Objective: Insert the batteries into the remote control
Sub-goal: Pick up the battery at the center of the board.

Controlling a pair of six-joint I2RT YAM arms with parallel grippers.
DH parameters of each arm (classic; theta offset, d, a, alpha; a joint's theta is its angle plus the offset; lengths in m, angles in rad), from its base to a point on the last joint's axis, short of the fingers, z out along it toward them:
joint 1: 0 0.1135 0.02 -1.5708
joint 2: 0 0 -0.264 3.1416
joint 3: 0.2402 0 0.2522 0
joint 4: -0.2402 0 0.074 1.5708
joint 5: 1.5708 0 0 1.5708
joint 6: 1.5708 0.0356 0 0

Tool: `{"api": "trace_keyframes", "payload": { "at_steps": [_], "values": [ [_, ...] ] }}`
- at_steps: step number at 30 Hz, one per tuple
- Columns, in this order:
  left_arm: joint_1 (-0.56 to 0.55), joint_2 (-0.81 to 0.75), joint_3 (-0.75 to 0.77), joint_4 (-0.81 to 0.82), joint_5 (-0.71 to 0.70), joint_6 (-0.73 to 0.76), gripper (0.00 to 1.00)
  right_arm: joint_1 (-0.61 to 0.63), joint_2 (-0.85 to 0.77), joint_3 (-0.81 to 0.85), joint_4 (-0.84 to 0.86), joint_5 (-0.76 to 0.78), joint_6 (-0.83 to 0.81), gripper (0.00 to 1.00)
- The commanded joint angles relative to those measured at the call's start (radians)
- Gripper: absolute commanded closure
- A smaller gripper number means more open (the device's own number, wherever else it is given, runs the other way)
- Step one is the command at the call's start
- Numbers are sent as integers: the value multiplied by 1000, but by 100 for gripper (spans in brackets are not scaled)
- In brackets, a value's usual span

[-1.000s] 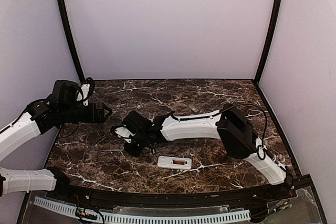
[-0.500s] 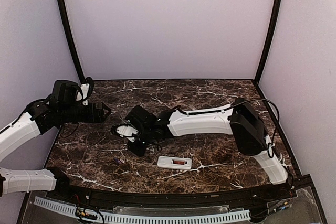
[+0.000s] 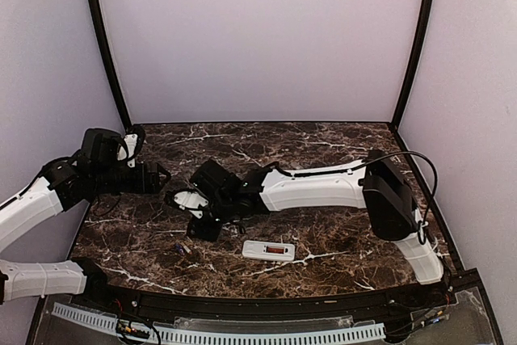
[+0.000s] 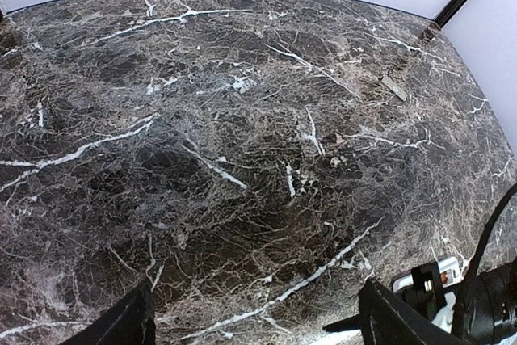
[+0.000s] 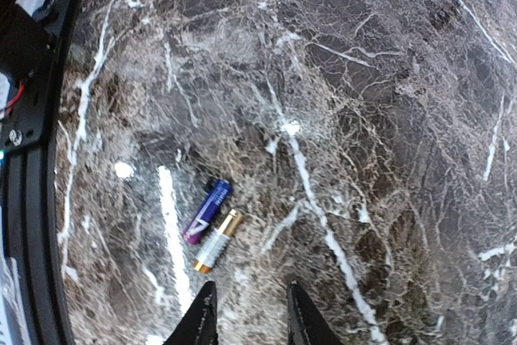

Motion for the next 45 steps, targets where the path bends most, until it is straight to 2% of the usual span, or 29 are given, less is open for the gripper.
{"api": "trace_keyframes", "payload": {
  "at_steps": [1, 9, 18, 26, 33, 39, 45],
  "values": [
    [8, -19, 0, -2, -12, 3, 14, 34, 38, 19, 78, 3, 73, 69],
    [8, -9, 11, -5, -17, 16, 14, 74, 145, 109, 18, 150, 128, 65],
    [8, -13, 11, -6, -19, 23, 14, 80, 179, 125, 7, 175, 147, 69],
    [8, -15, 12, -8, -23, 29, 14, 76, 210, 143, -34, 273, 133, 75],
    [8, -26, 18, -21, -30, 35, 14, 56, 211, 148, -103, 282, 129, 80],
    [8, -35, 29, -38, -43, 49, 13, 49, 198, 152, -261, 244, 82, 82],
    [8, -20, 33, -31, -47, 60, 13, 45, 217, 164, -311, 147, 28, 93]
  ]
}}
